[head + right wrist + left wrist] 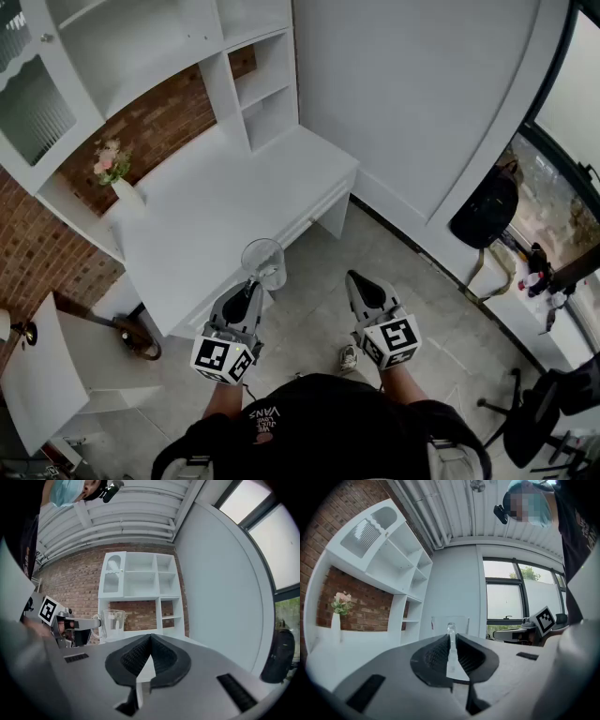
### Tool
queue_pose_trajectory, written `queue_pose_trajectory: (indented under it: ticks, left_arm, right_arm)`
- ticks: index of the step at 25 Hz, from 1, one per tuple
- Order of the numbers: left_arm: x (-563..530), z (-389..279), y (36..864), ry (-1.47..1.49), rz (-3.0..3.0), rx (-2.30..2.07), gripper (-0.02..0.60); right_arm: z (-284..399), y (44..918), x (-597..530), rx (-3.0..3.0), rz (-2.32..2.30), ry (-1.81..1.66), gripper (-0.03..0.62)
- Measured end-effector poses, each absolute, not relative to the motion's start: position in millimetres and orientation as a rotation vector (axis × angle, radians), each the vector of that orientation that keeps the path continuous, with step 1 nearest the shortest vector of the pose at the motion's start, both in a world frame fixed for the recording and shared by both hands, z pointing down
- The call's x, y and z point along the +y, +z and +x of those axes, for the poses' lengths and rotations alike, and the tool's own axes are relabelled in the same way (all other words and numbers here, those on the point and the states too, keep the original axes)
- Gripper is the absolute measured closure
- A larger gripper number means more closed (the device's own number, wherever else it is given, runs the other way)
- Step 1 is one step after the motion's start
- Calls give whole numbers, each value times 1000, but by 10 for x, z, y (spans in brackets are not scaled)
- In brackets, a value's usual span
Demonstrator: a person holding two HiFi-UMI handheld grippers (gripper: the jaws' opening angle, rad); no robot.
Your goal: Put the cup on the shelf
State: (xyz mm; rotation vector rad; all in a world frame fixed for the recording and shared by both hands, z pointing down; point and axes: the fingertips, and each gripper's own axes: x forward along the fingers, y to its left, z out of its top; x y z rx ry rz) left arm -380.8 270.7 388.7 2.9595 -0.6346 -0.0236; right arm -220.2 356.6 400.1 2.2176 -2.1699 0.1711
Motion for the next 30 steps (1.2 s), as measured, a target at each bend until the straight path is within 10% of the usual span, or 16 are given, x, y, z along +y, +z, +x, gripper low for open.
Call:
queue_pose_trajectory:
  ticks: [30]
  left_arm:
    - [2725,-2187,4090,-12,2876,-879,554]
  right_arm:
    - [-469,4188,3416,-2381,2072,270,595]
